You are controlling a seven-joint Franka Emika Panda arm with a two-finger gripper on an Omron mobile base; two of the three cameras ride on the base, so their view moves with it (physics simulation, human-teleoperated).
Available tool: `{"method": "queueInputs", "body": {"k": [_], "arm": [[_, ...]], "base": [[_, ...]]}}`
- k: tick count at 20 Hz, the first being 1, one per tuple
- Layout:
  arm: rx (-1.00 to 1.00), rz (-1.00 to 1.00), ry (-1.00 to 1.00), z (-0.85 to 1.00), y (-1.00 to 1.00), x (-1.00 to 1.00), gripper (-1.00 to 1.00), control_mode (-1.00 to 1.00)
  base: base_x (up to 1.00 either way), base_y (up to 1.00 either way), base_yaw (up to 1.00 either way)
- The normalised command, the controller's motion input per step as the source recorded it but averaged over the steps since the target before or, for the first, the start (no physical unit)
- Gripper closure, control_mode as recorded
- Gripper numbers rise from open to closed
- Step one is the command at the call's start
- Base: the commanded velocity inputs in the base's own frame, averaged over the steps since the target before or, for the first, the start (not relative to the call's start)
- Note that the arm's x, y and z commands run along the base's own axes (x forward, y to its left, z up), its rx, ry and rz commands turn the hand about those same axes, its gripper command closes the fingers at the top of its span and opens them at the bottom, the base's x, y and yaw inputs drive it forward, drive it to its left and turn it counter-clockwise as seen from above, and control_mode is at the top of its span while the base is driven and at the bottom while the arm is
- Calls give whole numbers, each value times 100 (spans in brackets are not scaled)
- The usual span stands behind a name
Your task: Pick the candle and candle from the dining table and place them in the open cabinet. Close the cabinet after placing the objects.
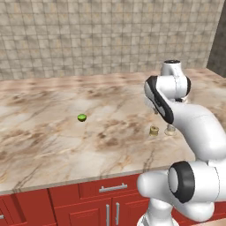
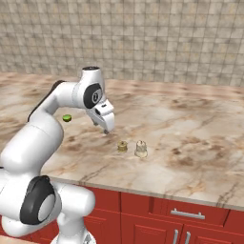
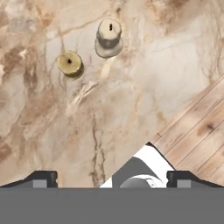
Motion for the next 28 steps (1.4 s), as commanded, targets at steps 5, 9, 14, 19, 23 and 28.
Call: {"method": "queueInputs", "body": {"k": [5, 9, 14, 19, 23, 28], "arm": [[-1, -7, 3, -43, -35, 34, -100, -100], [0, 0, 0, -22, -15, 46, -100, -100], [0, 0, -6, -17, 0, 39, -100, -100], [0, 0, -13, -18, 0, 43, -100, -100], [0, 0, -5, -21, 0, 38, -100, -100], [0, 0, -3, -18, 0, 34, -100, -100]], "base": [[0, 0, 0], [0, 0, 0], [0, 0, 0], [0, 0, 0], [0, 0, 0], [0, 0, 0]]}}
